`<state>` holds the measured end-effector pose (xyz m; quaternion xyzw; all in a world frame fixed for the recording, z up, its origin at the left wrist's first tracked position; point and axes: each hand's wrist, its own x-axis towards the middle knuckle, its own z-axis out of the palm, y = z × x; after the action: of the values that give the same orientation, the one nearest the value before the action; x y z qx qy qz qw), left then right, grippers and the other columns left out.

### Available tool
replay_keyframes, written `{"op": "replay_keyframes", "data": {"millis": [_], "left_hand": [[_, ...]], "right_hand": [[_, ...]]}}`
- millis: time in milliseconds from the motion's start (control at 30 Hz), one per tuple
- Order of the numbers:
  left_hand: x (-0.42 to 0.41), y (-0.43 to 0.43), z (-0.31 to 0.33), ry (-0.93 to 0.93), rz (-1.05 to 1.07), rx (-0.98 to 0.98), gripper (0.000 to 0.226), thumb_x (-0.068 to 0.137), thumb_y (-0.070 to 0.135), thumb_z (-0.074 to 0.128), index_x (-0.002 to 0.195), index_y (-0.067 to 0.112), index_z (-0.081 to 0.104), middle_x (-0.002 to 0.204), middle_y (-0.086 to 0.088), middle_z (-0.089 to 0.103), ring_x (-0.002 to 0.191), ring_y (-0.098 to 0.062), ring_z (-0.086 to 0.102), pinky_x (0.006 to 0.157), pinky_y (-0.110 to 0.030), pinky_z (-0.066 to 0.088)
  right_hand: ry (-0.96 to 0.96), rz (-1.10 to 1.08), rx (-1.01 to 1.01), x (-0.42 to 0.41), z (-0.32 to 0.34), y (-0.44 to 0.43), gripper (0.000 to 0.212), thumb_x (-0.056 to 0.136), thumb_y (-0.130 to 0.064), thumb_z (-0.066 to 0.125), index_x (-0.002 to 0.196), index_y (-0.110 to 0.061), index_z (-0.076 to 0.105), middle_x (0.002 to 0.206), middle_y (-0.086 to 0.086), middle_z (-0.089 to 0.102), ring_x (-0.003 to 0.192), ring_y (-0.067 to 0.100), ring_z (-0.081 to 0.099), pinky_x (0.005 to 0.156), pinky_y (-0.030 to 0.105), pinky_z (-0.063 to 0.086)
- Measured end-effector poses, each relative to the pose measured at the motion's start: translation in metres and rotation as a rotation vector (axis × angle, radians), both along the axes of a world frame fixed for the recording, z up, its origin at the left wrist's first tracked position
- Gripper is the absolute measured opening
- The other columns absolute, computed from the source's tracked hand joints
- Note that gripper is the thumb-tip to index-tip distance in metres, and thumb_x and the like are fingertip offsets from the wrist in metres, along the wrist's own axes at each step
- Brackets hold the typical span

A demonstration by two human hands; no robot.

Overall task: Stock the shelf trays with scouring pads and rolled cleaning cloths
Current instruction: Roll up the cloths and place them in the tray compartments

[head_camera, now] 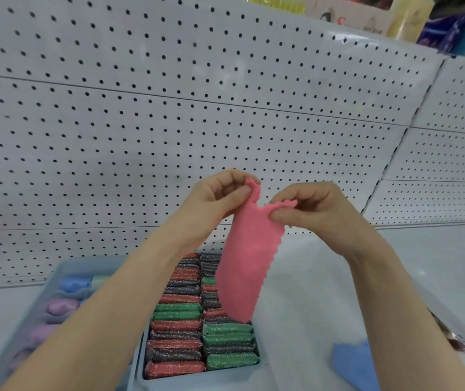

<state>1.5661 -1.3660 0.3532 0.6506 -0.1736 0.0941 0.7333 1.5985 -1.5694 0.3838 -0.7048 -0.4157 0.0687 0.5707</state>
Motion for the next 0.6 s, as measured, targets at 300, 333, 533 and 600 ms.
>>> {"op": "replay_keyframes", "data": {"millis": [300,333,533,600], "left_hand": [[-0.009,-0.015,0.008,0.036,-0.105,-0.053,0.031,0.093,0.006,0.056,0.123,0.015,0.053,0.092,-0.006,0.067,0.08,-0.016,0.065,0.066,-0.021,0.052],[-0.008,-0.015,0.007,0.041,-0.106,-0.053,0.035,0.093,0.002,0.056,0.125,0.014,0.052,0.095,-0.007,0.067,0.081,-0.018,0.066,0.066,-0.022,0.052],[-0.006,-0.01,0.001,0.097,0.043,0.028,0.042,0.085,0.0,0.068,0.119,0.023,0.055,0.102,0.001,0.066,0.089,-0.012,0.065,0.072,-0.026,0.05],[-0.009,-0.006,-0.007,0.132,0.142,0.057,0.024,0.09,0.014,0.065,0.112,0.021,0.06,0.103,-0.001,0.067,0.09,-0.013,0.065,0.078,-0.028,0.05]], "right_hand": [[-0.193,-0.138,0.028,-0.003,-0.001,0.011,0.015,0.073,-0.007,0.082,0.083,-0.015,0.075,0.098,-0.001,0.057,0.088,0.016,0.057,0.074,0.039,0.047],[-0.211,-0.141,0.025,-0.003,-0.001,0.012,0.016,0.073,-0.005,0.082,0.083,-0.014,0.073,0.104,0.001,0.058,0.094,0.017,0.059,0.077,0.039,0.049],[-0.169,-0.148,-0.026,-0.008,0.004,0.013,0.02,0.075,-0.002,0.08,0.09,-0.012,0.069,0.092,-0.002,0.07,0.088,0.014,0.065,0.078,0.03,0.052],[-0.171,-0.185,-0.038,-0.007,0.003,0.015,0.013,0.077,-0.005,0.079,0.082,-0.008,0.068,0.083,0.001,0.069,0.078,0.014,0.064,0.074,0.027,0.051]]}}
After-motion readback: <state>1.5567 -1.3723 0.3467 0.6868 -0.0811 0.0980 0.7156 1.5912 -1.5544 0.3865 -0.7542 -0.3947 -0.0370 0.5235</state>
